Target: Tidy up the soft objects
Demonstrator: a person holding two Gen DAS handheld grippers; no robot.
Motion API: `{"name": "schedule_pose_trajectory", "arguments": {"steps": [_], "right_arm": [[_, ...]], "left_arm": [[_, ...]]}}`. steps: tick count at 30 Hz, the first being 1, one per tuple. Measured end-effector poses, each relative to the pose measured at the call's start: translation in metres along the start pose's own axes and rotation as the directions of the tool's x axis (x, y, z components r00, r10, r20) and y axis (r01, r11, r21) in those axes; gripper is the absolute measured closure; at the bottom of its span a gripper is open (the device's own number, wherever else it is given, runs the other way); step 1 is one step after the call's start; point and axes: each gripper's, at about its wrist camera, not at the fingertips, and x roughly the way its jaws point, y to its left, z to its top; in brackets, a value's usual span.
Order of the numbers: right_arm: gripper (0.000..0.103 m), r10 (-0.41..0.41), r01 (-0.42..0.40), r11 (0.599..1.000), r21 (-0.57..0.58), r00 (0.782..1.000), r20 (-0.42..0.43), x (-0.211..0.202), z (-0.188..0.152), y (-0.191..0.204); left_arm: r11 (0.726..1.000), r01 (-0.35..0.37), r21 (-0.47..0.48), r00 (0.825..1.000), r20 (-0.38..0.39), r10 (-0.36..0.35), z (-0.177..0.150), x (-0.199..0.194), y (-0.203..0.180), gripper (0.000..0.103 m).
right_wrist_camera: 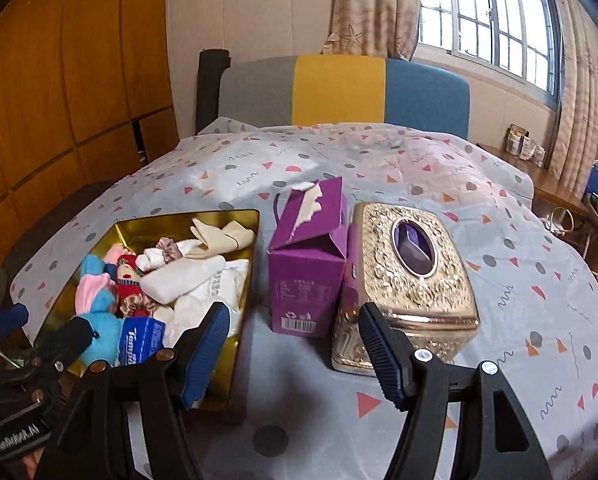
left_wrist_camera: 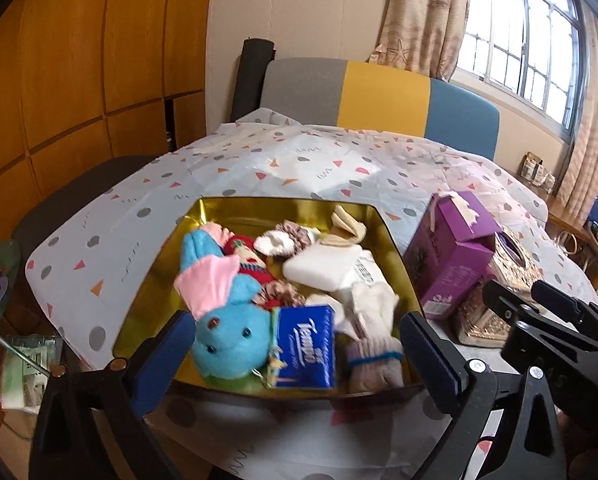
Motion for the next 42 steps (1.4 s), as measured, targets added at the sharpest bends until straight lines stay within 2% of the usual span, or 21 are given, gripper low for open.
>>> {"name": "schedule_pose_trajectory", "arguments": {"steps": [10, 16, 42], "right_arm": [[0.035, -0.019, 0.019, 0.999, 0.029, 1.0, 0.014, -0.003, -0.006, -0.009], [0.035, -0.011, 0.01, 0.999, 0.034, 1.0, 0.013, -0.003, -0.008, -0.01], [0.035, 0.0, 0.0, 1.0, 0.026, 1.0, 0.005, -0.001, -0.012, -0.005]], "left_arm": [[1.0, -0.01, 0.025, 0.999, 0.035, 0.009, -0.005, -0.009, -0.012, 0.0], [0.998, -0.069, 0.014, 0.997, 0.034, 0.069, -0.004, -0.008, -0.011, 0.0], [0.996, -0.085, -0.021, 0.996, 0.019, 0.086, -0.006, -0.007, -0.002, 0.0]]}}
